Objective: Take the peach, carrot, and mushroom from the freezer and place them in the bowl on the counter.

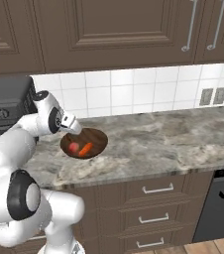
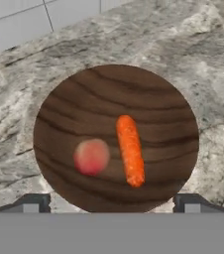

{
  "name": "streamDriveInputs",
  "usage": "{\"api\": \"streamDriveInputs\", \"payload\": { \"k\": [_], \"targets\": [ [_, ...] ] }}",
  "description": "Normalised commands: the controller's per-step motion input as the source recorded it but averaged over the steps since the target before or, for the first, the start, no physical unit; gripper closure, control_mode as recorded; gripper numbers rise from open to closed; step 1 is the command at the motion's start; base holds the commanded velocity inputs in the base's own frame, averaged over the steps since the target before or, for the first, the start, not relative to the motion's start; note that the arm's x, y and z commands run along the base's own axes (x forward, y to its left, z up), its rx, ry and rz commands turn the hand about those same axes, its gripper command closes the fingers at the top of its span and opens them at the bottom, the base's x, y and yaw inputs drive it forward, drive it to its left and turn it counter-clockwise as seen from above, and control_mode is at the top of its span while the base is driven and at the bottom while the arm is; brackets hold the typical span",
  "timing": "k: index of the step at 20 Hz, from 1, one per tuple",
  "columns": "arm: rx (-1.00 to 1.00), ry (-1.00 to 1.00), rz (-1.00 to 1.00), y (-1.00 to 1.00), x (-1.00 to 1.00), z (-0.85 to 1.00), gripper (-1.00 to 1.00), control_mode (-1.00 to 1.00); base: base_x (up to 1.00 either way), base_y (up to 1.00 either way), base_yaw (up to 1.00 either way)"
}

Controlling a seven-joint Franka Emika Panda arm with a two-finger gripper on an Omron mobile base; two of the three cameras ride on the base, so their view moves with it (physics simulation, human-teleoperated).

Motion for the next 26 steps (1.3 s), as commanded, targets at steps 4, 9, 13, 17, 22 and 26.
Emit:
{"api": "streamDriveInputs", "payload": {
  "k": [4, 9, 13, 17, 22, 26],
  "targets": [
    [0.11, 0.01, -0.08, -0.49, -1.0, 0.54, -1.0, -1.0, 0.0, 0.0, 0.0],
    [0.1, 0.07, -0.06, -0.62, -1.0, 0.32, -1.0, -1.0, 0.0, 0.0, 0.0],
    [0.0, 0.03, 0.0, -0.1, -0.25, 0.0, -1.0, 1.0, -0.75, -0.18, 0.12],
    [0.0, 0.0, 0.0, 0.0, 0.0, 0.0, -1.0, 1.0, -0.94, 0.0, 0.68],
    [0.0, 0.0, 0.0, 0.0, 0.0, 0.0, -1.0, 1.0, -0.54, 0.09, 0.87],
    [0.0, 0.0, 0.0, 0.0, 0.0, 0.0, -1.0, 1.0, -0.4, 0.46, 0.88]
  ]
}}
